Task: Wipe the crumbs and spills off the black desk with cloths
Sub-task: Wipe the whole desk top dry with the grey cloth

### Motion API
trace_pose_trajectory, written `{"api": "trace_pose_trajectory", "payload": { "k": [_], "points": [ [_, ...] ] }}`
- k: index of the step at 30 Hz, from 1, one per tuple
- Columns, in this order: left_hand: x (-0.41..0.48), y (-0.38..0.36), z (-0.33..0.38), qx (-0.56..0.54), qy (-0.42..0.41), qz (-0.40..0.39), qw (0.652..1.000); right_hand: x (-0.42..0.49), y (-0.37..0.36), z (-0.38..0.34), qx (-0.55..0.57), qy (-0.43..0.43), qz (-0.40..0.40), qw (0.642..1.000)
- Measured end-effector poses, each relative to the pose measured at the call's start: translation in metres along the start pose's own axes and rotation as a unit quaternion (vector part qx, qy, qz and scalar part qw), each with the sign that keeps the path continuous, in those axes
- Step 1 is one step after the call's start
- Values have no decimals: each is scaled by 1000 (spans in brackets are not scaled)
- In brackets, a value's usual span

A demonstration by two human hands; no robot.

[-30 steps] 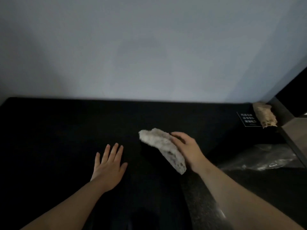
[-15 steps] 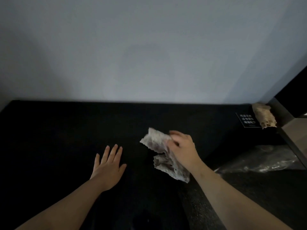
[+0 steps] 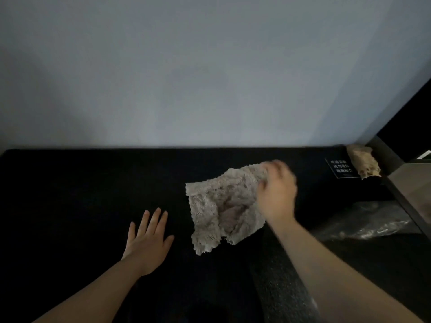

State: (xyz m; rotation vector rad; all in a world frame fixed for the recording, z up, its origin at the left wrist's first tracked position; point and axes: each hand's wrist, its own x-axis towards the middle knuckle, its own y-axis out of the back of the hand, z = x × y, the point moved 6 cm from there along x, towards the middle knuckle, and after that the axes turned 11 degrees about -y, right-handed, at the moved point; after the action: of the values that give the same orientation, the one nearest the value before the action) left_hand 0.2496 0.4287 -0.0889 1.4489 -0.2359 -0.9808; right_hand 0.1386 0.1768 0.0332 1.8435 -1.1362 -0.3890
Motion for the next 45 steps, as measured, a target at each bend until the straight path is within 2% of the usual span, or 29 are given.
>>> {"api": "trace_pose_trajectory", "payload": {
  "k": [1,2,3,5,8,10,14,16,18,20,22,24,27,31,33,35,37,39,40,41,42,44,45],
  "points": [
    [0,0,0,2,0,1,1000,-15,-17,-12,-14,78,-52,995],
    [0,0,0,2,-1,1,1000,-30,-37,-19,-37,121,-115,985],
    [-1,0,0,1,-1,0,1000,-40,-57,-20,-65,120,-173,975],
    [-1,0,0,-2,-1,-3,1000,-41,-87,-10,-130,53,-232,962],
    [0,0,0,1,-3,0,1000,-29,-116,4,-195,-19,-269,943],
    [0,0,-1,7,-1,0,1000,-28,-131,3,-220,-20,-292,931],
    [0,-3,2,6,22,10,1000,-51,-138,-9,-251,141,-330,899],
    [3,-3,6,-1,41,22,999,-40,-131,8,-258,190,-308,896],
    [5,-3,7,-3,47,24,999,-2,-113,41,-247,132,-235,931],
    [5,-3,6,-2,48,23,999,40,-86,93,-263,-2,-163,951],
    [4,-4,5,-2,48,18,999,65,-53,148,-294,-126,-138,937],
    [4,-3,5,1,46,15,999,76,-22,181,-336,-217,-122,909],
    [5,-3,6,-3,41,15,999,87,-21,183,-368,-246,-134,886],
    [6,-4,6,-1,38,6,999,91,-54,152,-232,-277,-176,916],
    [7,-5,6,2,39,4,999,90,-72,133,-219,-240,-183,928],
    [7,-5,5,7,40,2,999,90,-91,109,-228,-159,-185,943],
    [7,-4,6,12,40,-2,999,76,-113,66,-229,36,-203,952],
    [7,-4,6,11,38,-4,999,35,-134,23,-213,261,-256,906],
    [7,-3,6,10,37,-3,999,15,-137,11,-201,331,-285,877],
    [7,-3,6,7,36,-2,999,4,-138,9,-200,348,-308,862],
    [7,-3,5,4,36,0,999,6,-134,16,-208,321,-309,871],
    [8,-4,4,-2,31,7,999,28,-119,50,-238,185,-249,921],
    [8,-4,4,-5,27,9,1000,42,-106,74,-237,81,-205,946]
  ]
}}
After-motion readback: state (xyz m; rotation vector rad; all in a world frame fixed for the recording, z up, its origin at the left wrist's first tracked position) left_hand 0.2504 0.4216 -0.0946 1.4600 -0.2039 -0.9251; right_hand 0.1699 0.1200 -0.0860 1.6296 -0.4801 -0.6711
